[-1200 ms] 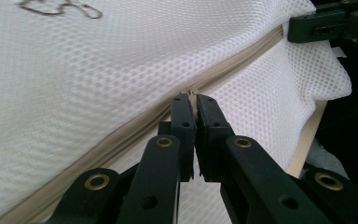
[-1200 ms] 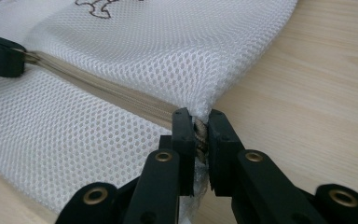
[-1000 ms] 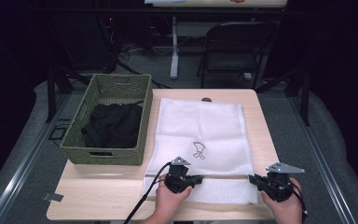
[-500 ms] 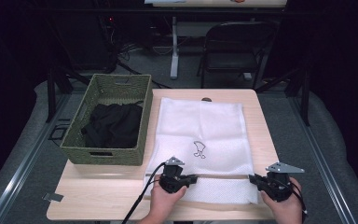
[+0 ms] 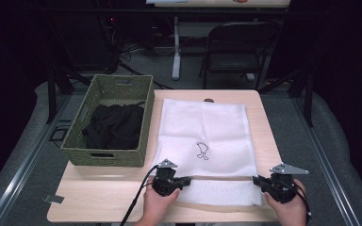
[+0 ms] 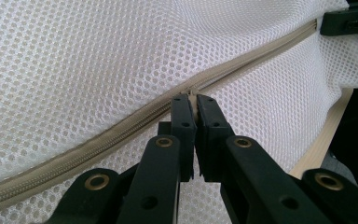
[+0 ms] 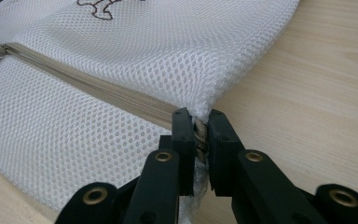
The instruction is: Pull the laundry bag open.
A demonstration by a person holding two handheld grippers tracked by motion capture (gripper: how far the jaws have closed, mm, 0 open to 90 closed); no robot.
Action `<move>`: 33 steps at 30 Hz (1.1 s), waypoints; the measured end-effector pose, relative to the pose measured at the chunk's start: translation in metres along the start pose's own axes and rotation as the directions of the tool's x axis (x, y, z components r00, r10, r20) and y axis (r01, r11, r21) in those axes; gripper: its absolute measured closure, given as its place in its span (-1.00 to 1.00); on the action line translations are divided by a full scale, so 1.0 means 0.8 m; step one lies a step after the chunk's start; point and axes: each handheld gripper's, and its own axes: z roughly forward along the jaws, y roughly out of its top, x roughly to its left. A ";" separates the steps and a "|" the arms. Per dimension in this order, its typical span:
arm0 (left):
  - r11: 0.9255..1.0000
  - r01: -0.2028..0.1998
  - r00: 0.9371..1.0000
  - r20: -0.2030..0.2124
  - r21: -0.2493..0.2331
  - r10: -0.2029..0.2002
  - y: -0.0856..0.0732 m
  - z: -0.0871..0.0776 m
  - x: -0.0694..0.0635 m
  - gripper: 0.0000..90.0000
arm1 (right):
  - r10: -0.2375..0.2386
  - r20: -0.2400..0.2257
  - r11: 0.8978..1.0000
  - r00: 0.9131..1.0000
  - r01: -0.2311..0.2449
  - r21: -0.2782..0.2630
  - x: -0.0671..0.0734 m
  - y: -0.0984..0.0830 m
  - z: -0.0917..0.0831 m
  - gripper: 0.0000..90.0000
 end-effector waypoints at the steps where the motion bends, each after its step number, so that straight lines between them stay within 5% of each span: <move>1: 1.000 0.001 1.000 -0.004 0.000 -0.001 -0.001 -0.003 0.001 0.94 | -0.012 0.002 1.000 1.000 0.012 -0.001 0.001 0.000 0.000 0.84; 19: 1.000 0.003 1.000 -0.009 -0.003 -0.003 -0.005 -0.014 0.008 0.94 | -0.009 -0.016 1.000 1.000 0.009 -0.007 0.000 0.001 0.001 0.84; 22: 1.000 0.008 0.999 -0.042 -0.004 -0.008 -0.006 -0.019 0.013 0.94 | -0.026 0.025 1.000 0.999 0.026 0.006 0.001 0.000 0.001 0.84; 24: 0.999 0.032 0.999 -0.028 -0.008 -0.032 -0.007 -0.022 0.017 0.94 | 0.011 0.003 1.000 1.000 -0.011 -0.008 -0.008 -0.001 -0.002 0.84; 33: 1.000 0.013 0.999 -0.052 -0.001 -0.013 -0.010 -0.031 0.020 0.94 | -0.006 0.002 1.000 1.000 0.006 0.001 -0.003 0.000 0.001 0.84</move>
